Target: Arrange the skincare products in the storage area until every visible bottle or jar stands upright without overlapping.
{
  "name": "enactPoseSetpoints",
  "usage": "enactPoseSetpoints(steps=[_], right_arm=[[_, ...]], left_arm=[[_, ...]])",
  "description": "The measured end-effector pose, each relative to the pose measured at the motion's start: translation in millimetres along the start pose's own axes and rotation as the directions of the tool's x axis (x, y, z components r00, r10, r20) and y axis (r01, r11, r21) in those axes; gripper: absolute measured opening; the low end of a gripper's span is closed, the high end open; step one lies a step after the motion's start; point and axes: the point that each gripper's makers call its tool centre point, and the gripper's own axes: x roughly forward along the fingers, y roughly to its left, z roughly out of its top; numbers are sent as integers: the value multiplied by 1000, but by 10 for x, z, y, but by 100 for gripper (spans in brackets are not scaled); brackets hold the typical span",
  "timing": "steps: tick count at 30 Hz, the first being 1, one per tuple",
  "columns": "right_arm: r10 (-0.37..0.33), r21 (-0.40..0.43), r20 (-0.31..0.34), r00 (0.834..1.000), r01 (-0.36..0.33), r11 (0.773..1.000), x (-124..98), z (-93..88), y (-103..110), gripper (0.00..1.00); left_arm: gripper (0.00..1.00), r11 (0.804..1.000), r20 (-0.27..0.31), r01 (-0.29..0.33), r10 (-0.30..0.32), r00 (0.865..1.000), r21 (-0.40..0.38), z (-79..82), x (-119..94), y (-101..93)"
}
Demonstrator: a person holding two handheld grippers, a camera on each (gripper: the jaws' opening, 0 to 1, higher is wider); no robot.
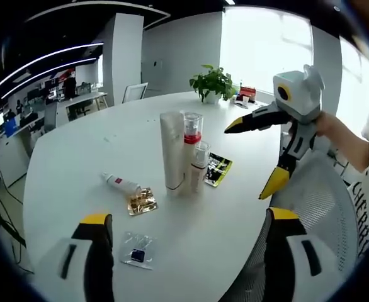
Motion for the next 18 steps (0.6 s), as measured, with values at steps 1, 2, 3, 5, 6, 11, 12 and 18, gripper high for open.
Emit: enactPoseSetpoints(steps=[1,2,3,5,6,11,12,18], right_arm=[[-2,-4,4,1000,2,1000,-2,4,-8,100],[-5,-15,12,1000,5,1000,0,16,-21,100],[-16,-17,9,1000,16,1000,-1,5,-48,100],[-20,-14,3,1000,20,1000,8,-16,-86,100],[-18,-1,-5,1000,18,1000,14,-33,-91,100],[-22,7,-21,1000,22,1000,38,-76,-106,100],[-21,6,-26,999,22,1000,44,-87,-106,100],[-39,36,-12,999,40,999,52,-74,-150,100]], left_arm=[[99,1000,-1,0,0,1000,-5,-10,-1,8],[99,1000,-2,0,0,1000,-6,-29,-4,18],[99,1000,-4,1,-1,1000,-7,-37,5,31],[99,1000,-10,-1,0,1000,-12,-38,26,52],[99,1000,-12,-1,1,1000,-9,-40,35,61],[99,1000,-2,-5,5,1000,3,-31,40,84],[99,1000,1,-2,2,1000,2,-27,43,83],[95,1000,-1,1,-1,1000,3,-34,42,53]])
